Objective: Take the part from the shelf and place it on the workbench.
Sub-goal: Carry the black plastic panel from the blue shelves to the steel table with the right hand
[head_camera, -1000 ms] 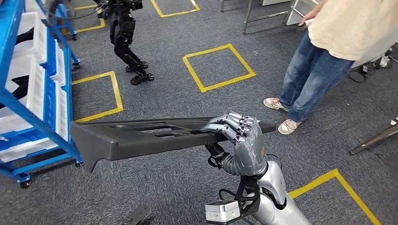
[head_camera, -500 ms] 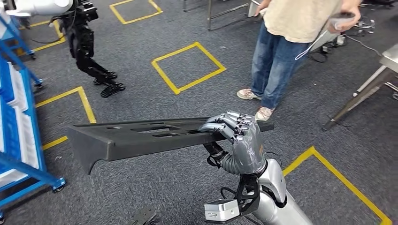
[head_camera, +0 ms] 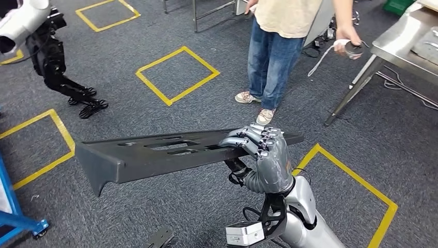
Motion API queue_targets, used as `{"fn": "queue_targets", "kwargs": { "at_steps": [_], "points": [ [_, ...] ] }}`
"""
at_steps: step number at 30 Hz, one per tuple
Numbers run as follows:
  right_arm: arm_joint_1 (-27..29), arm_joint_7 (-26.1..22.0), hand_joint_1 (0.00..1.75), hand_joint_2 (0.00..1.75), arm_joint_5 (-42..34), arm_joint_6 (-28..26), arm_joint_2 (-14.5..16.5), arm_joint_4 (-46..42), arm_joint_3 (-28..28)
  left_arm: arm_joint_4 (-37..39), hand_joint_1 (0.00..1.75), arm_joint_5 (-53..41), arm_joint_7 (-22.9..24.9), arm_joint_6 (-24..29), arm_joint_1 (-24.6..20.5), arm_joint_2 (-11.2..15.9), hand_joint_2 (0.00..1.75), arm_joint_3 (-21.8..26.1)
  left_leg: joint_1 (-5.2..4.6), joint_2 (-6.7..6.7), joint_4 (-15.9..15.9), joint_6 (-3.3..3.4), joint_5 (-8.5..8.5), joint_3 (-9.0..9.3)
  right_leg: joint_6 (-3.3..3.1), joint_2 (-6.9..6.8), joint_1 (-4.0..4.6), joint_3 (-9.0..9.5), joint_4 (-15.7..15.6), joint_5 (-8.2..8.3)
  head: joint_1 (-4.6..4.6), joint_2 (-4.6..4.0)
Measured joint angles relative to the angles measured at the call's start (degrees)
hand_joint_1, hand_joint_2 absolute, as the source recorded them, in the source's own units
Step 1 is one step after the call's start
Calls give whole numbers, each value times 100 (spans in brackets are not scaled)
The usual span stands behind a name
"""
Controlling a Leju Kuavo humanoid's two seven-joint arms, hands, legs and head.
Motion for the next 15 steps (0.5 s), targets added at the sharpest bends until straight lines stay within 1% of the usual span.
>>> {"fn": "queue_targets", "kwargs": {
  "at_steps": [1, 2, 3, 4, 5, 6, 7, 8, 9, 10, 11, 12, 13, 14, 15],
  "points": [
    [-6, 0, 175, 175, 2, 0, -1, -4, 0, 0, 0, -5, 4, 13, -6, -8, 175, 0, -17, 50, 2, -19, -12, 10, -44, -119, 37, 164, -308, 81, -1, 0],
    [-11, 0, 175, 175, 3, 0, -2, -11, 0, 0, 0, -10, 8, 20, -9, -13, 175, 0, -31, 104, 3, -42, -24, 20, -79, -196, 73, 246, -481, 102, -1, 0],
    [-14, 0, 175, 175, 5, 0, -3, -15, 0, 0, 0, -13, 10, 25, -9, -17, 175, 0, -41, 162, -2, -66, -33, 29, -102, -204, 100, 252, -526, 84, -2, 0],
    [-13, 0, 175, 175, 7, -1, -5, -19, 0, 0, 0, -13, 10, 25, -11, -21, 175, 0, -48, 224, -9, -92, -41, 46, -121, -121, 97, 243, -541, 102, -1, 0],
    [-10, 0, 175, 175, 7, -1, -7, -25, 0, -2, 0, -13, 10, 25, -16, -23, 175, 0, -44, 237, -4, -123, -64, 57, -142, -49, 75, 248, -564, 119, -1, 0],
    [-13, -2, 175, 175, 7, -2, -8, -29, 0, -3, 0, -10, 9, 25, -23, -26, 175, 0, -40, 154, 53, -154, -121, 46, -172, 19, 48, 258, -592, 142, -1, 0],
    [-20, -3, 175, 175, 7, -3, -7, -33, 0, -5, 0, -7, 8, 23, -28, -27, 175, 0, -33, 11, 213, -181, -236, -14, -204, 86, 19, 268, -620, 166, -3, 0],
    [-26, -4, 175, 175, 6, -3, -6, -37, 0, -6, 0, -4, 8, 22, -26, -26, 175, 0, -18, -166, 479, -201, -399, -130, -225, 151, -4, 275, -634, 182, -4, 0],
    [-33, -6, 175, 175, 5, -3, -5, -37, 0, -5, 0, -2, 9, 21, -18, -25, 175, 0, -11, -308, 839, -215, -584, -293, -240, 224, -8, 268, -634, 188, -5, 0],
    [-33, -5, 175, 175, 4, -3, -3, -37, 0, -5, 0, -2, 10, 21, -7, -22, 175, 0, -5, -372, 1209, -226, -736, -470, -245, 300, -8, 260, -625, 190, -7, 0],
    [-30, -5, 175, 175, 3, -2, -3, -36, 0, -4, 0, -3, 11, 20, 4, -19, 175, 0, 0, -394, 1462, -238, -794, -599, -245, 383, -9, 252, -610, 188, -7, 0],
    [-28, -4, 175, 175, 2, -2, -3, -35, 0, -4, 0, -4, 12, 20, 10, -14, 175, 0, 8, -402, 1531, -248, -737, -648, -242, 469, -10, 246, -590, 184, -8, 0],
    [-28, -4, 175, 175, 1, -2, -3, -34, 0, -4, 0, -4, 13, 19, 10, -10, 175, 0, 19, -410, 1381, -255, -573, -597, -234, 554, -14, 242, -567, 177, -8, 0],
    [-27, -5, 175, 175, 1, -2, -3, -35, 0, -4, 0, -3, 13, 19, 4, -6, 175, 0, 37, -453, 1053, -260, -343, -461, -219, 636, -19, 238, -539, 165, -8, 0],
    [-28, -5, 175, 175, 1, -2, -3, -35, 0, -4, 0, -2, 13, 19, -3, -2, 175, 0, 62, -586, 706, -258, -175, -311, -199, 708, -28, 225, -512, 153, -7, 0]
  ]
}}
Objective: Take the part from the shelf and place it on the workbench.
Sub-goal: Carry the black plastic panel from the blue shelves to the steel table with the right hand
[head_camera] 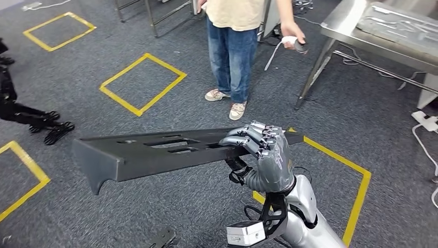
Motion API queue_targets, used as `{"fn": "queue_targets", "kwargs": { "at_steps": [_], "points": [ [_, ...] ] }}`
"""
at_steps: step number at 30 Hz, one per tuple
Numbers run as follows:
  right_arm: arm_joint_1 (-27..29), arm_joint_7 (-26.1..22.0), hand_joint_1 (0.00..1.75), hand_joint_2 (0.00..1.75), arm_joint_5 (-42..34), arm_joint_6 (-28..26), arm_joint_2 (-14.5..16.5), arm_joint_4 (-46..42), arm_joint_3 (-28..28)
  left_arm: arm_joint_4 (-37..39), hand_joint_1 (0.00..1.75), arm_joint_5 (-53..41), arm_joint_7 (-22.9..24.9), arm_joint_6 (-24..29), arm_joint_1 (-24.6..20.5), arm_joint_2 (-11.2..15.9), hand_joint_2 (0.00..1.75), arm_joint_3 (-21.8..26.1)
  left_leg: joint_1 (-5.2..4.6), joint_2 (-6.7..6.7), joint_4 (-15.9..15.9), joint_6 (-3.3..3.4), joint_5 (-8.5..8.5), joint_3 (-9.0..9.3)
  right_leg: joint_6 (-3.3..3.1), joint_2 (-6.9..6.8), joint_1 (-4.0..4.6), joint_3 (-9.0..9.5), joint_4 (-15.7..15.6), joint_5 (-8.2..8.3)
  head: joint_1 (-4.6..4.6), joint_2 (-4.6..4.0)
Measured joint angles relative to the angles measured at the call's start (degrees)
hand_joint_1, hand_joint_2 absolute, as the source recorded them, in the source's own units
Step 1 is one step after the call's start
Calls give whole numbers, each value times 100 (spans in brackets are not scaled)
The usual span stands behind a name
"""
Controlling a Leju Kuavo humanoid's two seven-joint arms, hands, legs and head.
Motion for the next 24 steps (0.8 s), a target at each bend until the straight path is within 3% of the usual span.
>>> {"fn": "queue_targets", "kwargs": {
  "at_steps": [1, 3, 5, 7, 9, 11, 12, 13, 14, 16, 18, 20, 21, 22, 24],
  "points": [
    [-7, 0, 175, 175, 0, 1, 0, 0, 0, 0, 0, 1, -1, 0, -7, 2, 175, 1, 23, -148, -309, 6, 106, 129, 26, 69, 4, -28, 42, -11, 1, 0],
    [-16, -1, 175, 175, -1, 1, 1, -1, 0, 0, 0, -2, 2, 0, -6, 5, 175, 1, 30, -359, -553, 46, 122, 226, 101, 196, -19, -101, 77, 0, 1, 0],
    [-14, -4, 175, 175, -3, 0, -1, -2, 0, 0, 0, -18, 2, -6, -9, 1, 175, 1, 11, -266, -599, 125, 152, 237, 185, 303, -46, -145, 59, 37, 0, 0],
    [-22, -9, 175, 175, -8, -2, -5, -3, 0, 0, 0, -31, -7, -32, -35, -6, 175, 0, 22, -124, -667, 209, 195, 267, 248, 89, -29, -211, 175, -34, 9, 0],
    [-41, -12, 175, 175, -13, -2, -7, -4, 0, 0, 0, -31, -14, -66, -44, -9, 175, 0, 19, 30, -699, 264, 206, 287, 296, -274, -19, -458, 689, -314, 21, 0],
    [-44, -12, 175, 175, -20, 0, -10, -2, 0, 0, 0, -38, -16, -97, -25, -2, 175, 1, 3, 201, -701, 287, 195, 285, 331, -406, -39, -801, 1362, -591, 25, 0],
    [-42, -13, 175, 175, -23, 2, -13, 0, 0, 0, 0, -48, -17, -126, -21, 6, 175, 1, 1, 285, -700, 288, 189, 284, 339, -428, -47, -885, 1521, -609, 25, 0],
    [-42, -15, 175, 175, -26, 3, -16, 2, 0, 0, 0, -61, -20, -162, -28, 14, 175, 1, 0, 362, -700, 284, 182, 289, 340, -449, -53, -856, 1468, -520, 25, 0],
    [-44, -16, 175, 175, -28, 5, -18, 3, 0, 0, 0, -74, -23, -202, -45, 21, 175, 0, -1, 429, -700, 275, 171, 300, 329, -493, -53, -711, 1206, -351, 25, 0],
    [-59, -20, 175, 175, -30, 7, -17, 2, 1, 0, 0, -91, -31, -261, -85, 38, 175, 0, -17, 543, -697, 235, 138, 338, 270, -738, -5, -286, 443, -41, 26, 0],
    [-79, -21, 175, 175, -31, 9, -15, -1, 1, 0, 0, -103, -36, -285, -110, 62, 175, 0, -44, 648, -698, 175, 103, 373, 193, -903, 64, -77, 34, 36, 23, 0],
    [-86, -21, 175, 175, -32, 11, -14, -3, 1, -1, 0, -113, -37, -289, -123, 80, 175, 0, -59, 765, -717, 111, 77, 412, 135, -801, 81, -82, -7, 26, 22, 0],
    [-85, -21, 175, 175, -33, 12, -14, -6, 1, -1, 0, -115, -37, -289, -131, 88, 175, 0, -53, 758, -703, 77, 45, 429, 107, -733, 67, -69, -30, 37, 22, 0],
    [-90, -21, 175, 175, -33, 13, -13, -9, 1, -2, 0, -116, -39, -289, -143, 95, 175, 0, -47, 669, -625, 47, -28, 412, 72, -666, 50, -52, -57, 51, 21, 0],
    [-103, -23, 175, 175, -33, 15, -8, -13, 2, -2, 0, -117, -40, -287, -156, 114, 175, 0, -28, 371, -141, 9, -320, 203, 8, -540, 21, -23, -96, 73, 18, 0]
  ]
}}
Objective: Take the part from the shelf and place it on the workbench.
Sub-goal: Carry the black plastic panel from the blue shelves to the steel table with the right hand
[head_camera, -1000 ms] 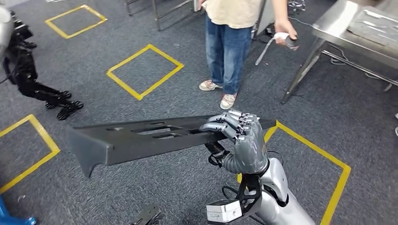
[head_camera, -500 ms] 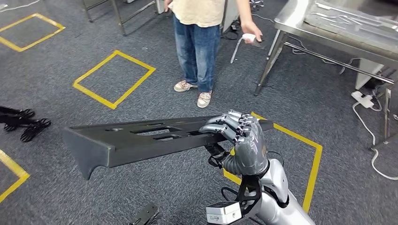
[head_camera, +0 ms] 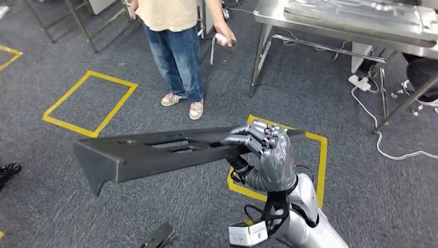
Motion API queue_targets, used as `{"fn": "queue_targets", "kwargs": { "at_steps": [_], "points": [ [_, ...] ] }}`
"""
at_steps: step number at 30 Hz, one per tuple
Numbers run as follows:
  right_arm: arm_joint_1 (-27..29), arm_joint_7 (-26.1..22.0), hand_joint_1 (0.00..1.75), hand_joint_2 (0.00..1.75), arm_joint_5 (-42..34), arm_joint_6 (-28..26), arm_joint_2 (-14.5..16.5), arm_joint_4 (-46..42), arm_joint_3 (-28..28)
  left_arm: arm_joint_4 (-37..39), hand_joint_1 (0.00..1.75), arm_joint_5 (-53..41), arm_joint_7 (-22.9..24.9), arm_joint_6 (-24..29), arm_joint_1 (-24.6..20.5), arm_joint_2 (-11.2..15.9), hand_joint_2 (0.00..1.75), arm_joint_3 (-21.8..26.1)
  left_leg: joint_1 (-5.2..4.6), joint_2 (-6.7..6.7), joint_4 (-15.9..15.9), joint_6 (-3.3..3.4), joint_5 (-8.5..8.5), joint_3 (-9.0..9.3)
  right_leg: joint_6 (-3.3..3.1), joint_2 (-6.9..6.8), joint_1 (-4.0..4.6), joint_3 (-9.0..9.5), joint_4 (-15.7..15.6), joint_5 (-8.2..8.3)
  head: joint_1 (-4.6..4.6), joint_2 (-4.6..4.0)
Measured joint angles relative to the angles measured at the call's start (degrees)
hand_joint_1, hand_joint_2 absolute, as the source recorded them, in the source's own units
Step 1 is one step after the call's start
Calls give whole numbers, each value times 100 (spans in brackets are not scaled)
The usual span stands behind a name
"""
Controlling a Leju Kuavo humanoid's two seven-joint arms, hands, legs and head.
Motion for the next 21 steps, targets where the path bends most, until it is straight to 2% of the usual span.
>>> {"fn": "queue_targets", "kwargs": {
  "at_steps": [1, 2, 3, 4, 5, 6, 8, 9, 10, 11, 12, 13, 14, 16, 17, 18, 19, 20, 21],
  "points": [
    [-7, -2, 175, 175, 0, 2, 3, 2, 1, 0, 0, -1, -1, 1, 4, 8, 175, 0, 2, -117, 384, -9, -180, -192, -21, 68, 0, 0, 1, 0, -1, 0],
    [-8, -4, 175, 175, 0, 5, 5, 4, 1, 0, 0, -3, -1, 2, 13, 17, 175, 0, 3, -170, 752, -17, -312, -385, -34, 143, 4, -2, 9, -4, 0, 0],
    [-6, -6, 175, 175, 0, 7, 6, 7, 1, 0, 0, -5, -5, 2, 22, 25, 175, -1, 3, -193, 994, -23, -349, -526, -38, 229, 7, -2, 21, -9, 1, 0],
    [-6, -6, 175, 175, 0, 9, 6, 10, 1, 0, 0, -7, -11, 2, 26, 31, 175, -1, 4, -202, 1028, -25, -267, -575, -39, 313, 8, -2, 38, -15, 1, 0],
    [-5, -7, 175, 175, -1, 11, 6, 12, 1, 0, 0, -9, -18, 1, 23, 38, 175, -2, 8, -218, 833, -23, -77, -518, -33, 400, 5, -2, 59, -24, 0, 0],
    [-5, -7, 175, 175, -1, 13, 6, 13, 1, 0, 0, -10, -25, 1, 17, 45, 175, -2, 16, -279, 470, -14, 168, -379, -20, 483, 1, -2, 83, -36, 0, 0],
    [-8, -7, 175, 175, -2, 20, 6, 13, 1, 0, 0, -10, -34, 2, 4, 65, 175, -2, 35, -523, -203, 16, 458, -106, 27, 627, -1, -31, 140, -60, 1, 0],
    [-11, -7, 175, 175, -2, 23, 7, 13, 1, 0, 0, -10, -38, 2, 2, 72, 175, -2, 37, -614, -378, 35, 499, -33, 57, 685, -9, -55, 158, -62, 1, 0],
    [-11, -7, 175, 175, -2, 25, 7, 13, 1, 0, 0, -12, -40, 3, 0, 75, 175, -2, 28, -646, -430, 57, 480, -11, 93, 744, -20, -78, 160, -54, 1, 0],
    [-11, -7, 175, 175, -2, 26, 6, 13, 1, 0, 0, -13, -44, 3, -4, 76, 175, -2, 22, -597, -452, 84, 495, 0, 131, 804, -30, -97, 151, -38, 1, 0],
    [-7, -6, 175, 175, -2, 23, 5, 13, 1, 0, 0, -14, -46, 2, -11, 74, 175, -3, 26, -535, -478, 121, 516, 13, 164, 808, -39, -106, 145, -32, 2, 0],
    [-8, -6, 175, 175, -3, 20, 3, 12, 1, -1, 0, -14, -50, 2, -22, 72, 175, -3, 33, -472, -509, 161, 536, 31, 191, 715, -31, -126, 184, -58, 8, 0],
    [-12, -6, 175, 175, -3, 18, 2, 11, 1, -1, 0, -12, -55, 1, -32, 69, 175, -4, 45, -405, -543, 203, 553, 49, 212, 563, -20, -187, 313, -138, 15, 0],
    [-20, -7, 175, 175, -4, 16, 1, 11, 1, -1, 0, -10, -62, 1, -34, 69, 175, -4, 44, -264, -573, 257, 557, 71, 245, 222, -21, -481, 915, -454, 30, 0],
    [-19, -7, 175, 175, -4, 16, 0, 12, 1, 0, 0, -10, -63, 1, -27, 72, 175, -4, 39, -186, -573, 270, 549, 72, 263, 152, -36, -683, 1299, -613, 31, 0],
    [-15, -7, 175, 175, -4, 16, -3, 14, 1, 0, 0, -10, -63, 1, -20, 75, 175, -4, 38, -108, -572, 271, 540, 74, 280, 122, -54, -846, 1600, -705, 32, 0],
    [-11, -7, 175, 175, -4, 16, -5, 16, 1, 0, 0, -10, -63, 1, -16, 78, 175, -4, 37, -32, -571, 267, 529, 79, 294, 105, -72, -917, 1716, -690, 32, 0],
    [-10, -7, 175, 175, -4, 16, -8, 18, 1, 0, 0, -10, -63, 1, -16, 79, 175, -4, 38, 40, -571, 257, 514, 92, 303, 87, -86, -872, 1619, -575, 32, 0],
    [-9, -7, 175, 175, -4, 15, -9, 19, 1, 0, 0, -10, -64, 1, -19, 78, 175, -4, 39, 103, -570, 241, 497, 113, 305, 52, -96, -721, 1332, -394, 32, 0]
  ]
}}
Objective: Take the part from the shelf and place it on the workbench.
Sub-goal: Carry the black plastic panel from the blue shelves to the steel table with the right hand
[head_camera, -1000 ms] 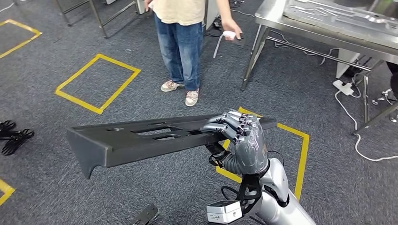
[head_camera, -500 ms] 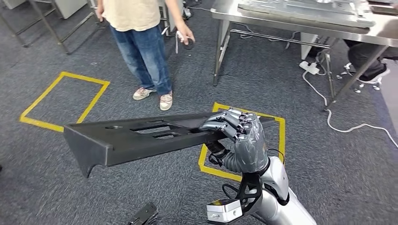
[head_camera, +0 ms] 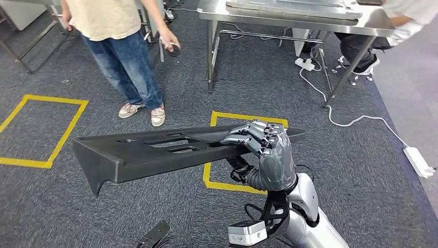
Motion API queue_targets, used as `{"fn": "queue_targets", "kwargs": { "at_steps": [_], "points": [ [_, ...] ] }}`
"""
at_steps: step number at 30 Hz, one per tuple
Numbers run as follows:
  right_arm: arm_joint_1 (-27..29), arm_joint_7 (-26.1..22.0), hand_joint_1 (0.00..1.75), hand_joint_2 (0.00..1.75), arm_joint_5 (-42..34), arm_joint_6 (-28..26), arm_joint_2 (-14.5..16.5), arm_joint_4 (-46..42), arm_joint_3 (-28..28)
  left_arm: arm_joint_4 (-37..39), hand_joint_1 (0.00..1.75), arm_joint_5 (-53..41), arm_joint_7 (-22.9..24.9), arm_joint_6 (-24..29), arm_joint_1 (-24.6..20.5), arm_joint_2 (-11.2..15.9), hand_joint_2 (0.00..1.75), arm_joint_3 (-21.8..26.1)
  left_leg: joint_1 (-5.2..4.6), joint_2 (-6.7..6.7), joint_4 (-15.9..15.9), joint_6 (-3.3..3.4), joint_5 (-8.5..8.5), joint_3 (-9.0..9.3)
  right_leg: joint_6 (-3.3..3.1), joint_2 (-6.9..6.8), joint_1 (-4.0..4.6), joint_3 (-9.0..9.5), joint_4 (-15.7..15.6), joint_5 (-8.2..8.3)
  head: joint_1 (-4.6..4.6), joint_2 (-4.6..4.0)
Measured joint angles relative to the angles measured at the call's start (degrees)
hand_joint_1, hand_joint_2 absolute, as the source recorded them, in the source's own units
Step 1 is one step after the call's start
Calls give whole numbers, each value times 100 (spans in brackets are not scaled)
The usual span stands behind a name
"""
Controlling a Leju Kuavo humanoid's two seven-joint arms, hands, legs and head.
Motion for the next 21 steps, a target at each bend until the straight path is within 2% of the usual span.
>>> {"fn": "queue_targets", "kwargs": {
  "at_steps": [2, 4, 6, 7, 9, 11, 12, 13, 14, 15, 17, 18, 19, 21],
  "points": [
    [-3, 0, 175, 175, -6, -4, 0, -1, 0, 0, 0, -1, -8, 0, -7, 0, 175, 0, -15, 116, 1, -59, -49, 56, -25, -227, 30, 415, -788, 301, 0, 0],
    [-8, -4, 175, 175, -28, -12, -1, -1, 0, 0, 0, -1, -18, 0, -14, 2, 175, 0, -48, 215, 1, -131, -89, 94, -86, -364, 82, 610, -1190, 378, -2, 0],
    [-8, -10, 175, 175, -53, -16, -2, -1, 1, -1, 0, -5, -20, 5, -22, 1, 175, 0, -55, 323, -11, -194, -114, 126, -158, -245, 104, 595, -1198, 371, -3, 0],
    [-6, -12, 175, 175, -60, -16, -3, -2, 1, -1, 0, -11, -20, 12, -29, -1, 175, 0, -41, 318, 4, -228, -147, 140, -192, -181, 102, 601, -1209, 373, -3, 0],
    [-17, -21, 175, 175, -68, -19, -1, -5, 1, -2, 0, -24, -16, 31, -44, -2, 175, -1, -12, 104, 256, -267, -335, 52, -271, -61, 89, 628, -1234, 380, -5, 0],
    [-26, -32, 175, 175, -72, -20, 4, -4, 2, -1, 0, -30, -7, 39, -34, 1, 175, -2, -9, -188, 959, -260, -682, -298, -322, 65, 93, 639, -1239, 381, -5, 0],
    [-25, -35, 175, 175, -72, -20, 6, 0, 2, -1, 0, -31, -1, 39, -23, 1, 175, -3, -13, -249, 1345, -252, -820, -509, -337, 138, 106, 639, -1236, 381, -5, 0],
    [-23, -37, 175, 175, -72, -19, 7, 6, 3, 0, 0, -32, 2, 39, -12, 1, 175, -3, -18, -283, 1631, -239, -875, -684, -346, 223, 122, 640, -1232, 379, -5, 0],
    [-22, -37, 175, 175, -72, -19, 6, 11, 3, 0, 0, -32, 4, 39, -6, 2, 175, -4, -24, -296, 1720, -222, -821, -768, -355, 287, 137, 641, -1224, 376, -5, 0],
    [-20, -37, 175, 175, -72, -19, 6, 16, 4, 0, 0, -32, 8, 39, -7, 4, 175, -4, -33, -302, 1570, -194, -644, -739, -362, 350, 150, 648, -1216, 372, -5, 0],
    [-20, -39, 175, 175, -71, -28, 6, 19, 5, 0, 0, -17, 42, 38, -26, 12, 175, -4, -63, -352, 832, -109, -187, -458, -366, 432, 160, 663, -1198, 356, -3, 0],
    [-21, -42, 175, 175, -66, -36, 6, 20, 6, 0, 0, -8, 76, 38, -42, 16, 175, -4, -80, -391, 463, -72, -28, -310, -354, 468, 165, 659, -1185, 350, -3, 0],
    [-21, -43, 175, 175, -56, -45, 7, 23, 7, 0, 0, 2, 120, 37, -52, 20, 175, -4, -97, -428, 229, -44, 48, -220, -329, 487, 160, 648, -1181, 350, -3, 0],
    [-20, -45, 175, 175, -22, -60, 8, 31, 7, 0, 0, 15, 194, 37, -62, 18, 175, -4, -126, -457, 100, -18, 63, -181, -264, 509, 145, 623, -1190, 365, -4, 0]
  ]
}}
